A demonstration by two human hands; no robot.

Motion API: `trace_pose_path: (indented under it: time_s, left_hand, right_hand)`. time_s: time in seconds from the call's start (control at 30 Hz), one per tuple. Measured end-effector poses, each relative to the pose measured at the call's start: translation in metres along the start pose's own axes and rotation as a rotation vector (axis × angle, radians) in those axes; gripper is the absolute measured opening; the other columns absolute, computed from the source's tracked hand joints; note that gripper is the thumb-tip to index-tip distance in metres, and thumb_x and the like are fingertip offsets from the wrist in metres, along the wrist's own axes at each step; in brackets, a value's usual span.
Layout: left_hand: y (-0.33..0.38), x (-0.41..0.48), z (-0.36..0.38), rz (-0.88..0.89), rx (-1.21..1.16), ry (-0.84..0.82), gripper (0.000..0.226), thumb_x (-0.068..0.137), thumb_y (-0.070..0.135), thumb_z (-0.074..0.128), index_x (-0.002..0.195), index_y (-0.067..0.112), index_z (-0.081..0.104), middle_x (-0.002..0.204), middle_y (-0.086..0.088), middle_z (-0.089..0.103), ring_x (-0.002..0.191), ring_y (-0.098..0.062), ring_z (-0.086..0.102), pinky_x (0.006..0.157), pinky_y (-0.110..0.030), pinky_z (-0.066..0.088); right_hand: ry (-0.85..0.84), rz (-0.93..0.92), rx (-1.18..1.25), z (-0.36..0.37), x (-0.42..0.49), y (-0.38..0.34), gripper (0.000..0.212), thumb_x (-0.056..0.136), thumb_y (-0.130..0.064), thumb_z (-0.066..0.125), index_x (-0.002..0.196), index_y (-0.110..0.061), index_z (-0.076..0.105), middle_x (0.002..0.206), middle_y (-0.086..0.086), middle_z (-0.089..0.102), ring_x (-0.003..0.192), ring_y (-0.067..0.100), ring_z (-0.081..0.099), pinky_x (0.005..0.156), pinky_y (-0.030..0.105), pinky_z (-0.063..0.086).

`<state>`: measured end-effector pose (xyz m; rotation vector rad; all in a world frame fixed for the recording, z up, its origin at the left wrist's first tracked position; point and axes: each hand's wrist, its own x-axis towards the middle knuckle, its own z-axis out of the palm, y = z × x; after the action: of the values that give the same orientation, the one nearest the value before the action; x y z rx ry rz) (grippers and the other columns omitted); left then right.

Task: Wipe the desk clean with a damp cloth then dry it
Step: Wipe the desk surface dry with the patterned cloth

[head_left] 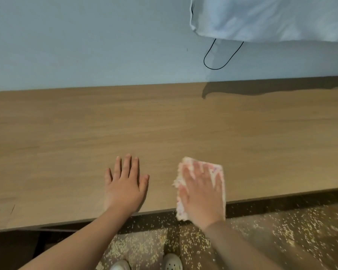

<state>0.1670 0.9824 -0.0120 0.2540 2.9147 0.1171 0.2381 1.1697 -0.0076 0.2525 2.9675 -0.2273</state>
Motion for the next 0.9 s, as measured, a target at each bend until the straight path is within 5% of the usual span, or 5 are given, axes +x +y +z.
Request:
trace_pose_path:
  time_s: [0.17,0.37,0.67,0.83,0.9]
  left_hand:
    - [-0.001,0.001,0.002,0.004,0.043,-0.018,0.08,0.08,0.068,-0.012,0.147,0.024,-0.014,0.154,0.003,-0.018,0.14,-0.02,-0.022,0.114,-0.045,-0.009]
    - [0.0,-0.001,0.001,0.001,0.047,0.008,0.069,0.09,0.062,0.0,0.147,0.025,-0.012,0.155,0.002,-0.015,0.141,-0.021,-0.02,0.115,-0.045,-0.008]
    - [-0.002,0.0,0.004,0.012,0.007,0.026,0.07,0.088,0.06,-0.005,0.148,0.026,-0.005,0.157,0.002,-0.009,0.142,-0.021,-0.017,0.115,-0.046,-0.005]
    - [-0.002,-0.001,0.001,0.05,0.02,0.006,0.056,0.093,0.054,0.003,0.146,0.039,-0.007,0.157,-0.004,-0.009,0.141,-0.028,-0.018,0.112,-0.05,-0.007]
    - [-0.001,-0.002,-0.002,0.092,0.044,-0.017,0.05,0.094,0.052,0.004,0.143,0.047,-0.007,0.157,-0.007,-0.01,0.14,-0.034,-0.018,0.111,-0.054,-0.006]
  right_hand:
    - [0.038,-0.43,-0.121,0.002,0.005,-0.001,0.049,0.097,-0.044,0.024,0.145,-0.033,0.02,0.153,-0.003,0.024,0.14,0.022,0.022,0.112,0.057,0.015]
    - [-0.004,0.373,0.041,-0.019,0.032,0.087,0.055,0.095,-0.048,0.004,0.147,-0.034,-0.007,0.158,0.0,-0.005,0.144,0.022,-0.004,0.114,0.053,0.004]
    - [0.009,-0.461,-0.174,0.003,0.025,-0.003,0.062,0.095,-0.046,0.028,0.147,-0.03,-0.003,0.156,-0.002,0.002,0.143,0.021,0.004,0.114,0.056,0.006]
    - [-0.003,0.42,-0.048,-0.026,0.031,0.089,0.056,0.097,-0.046,0.016,0.147,-0.031,-0.006,0.157,0.001,0.0,0.143,0.022,0.003,0.114,0.051,0.009]
    - [-0.06,0.427,-0.034,-0.019,0.024,0.062,0.057,0.096,-0.049,0.004,0.146,-0.03,-0.015,0.154,0.0,-0.018,0.143,0.022,-0.01,0.115,0.05,-0.001]
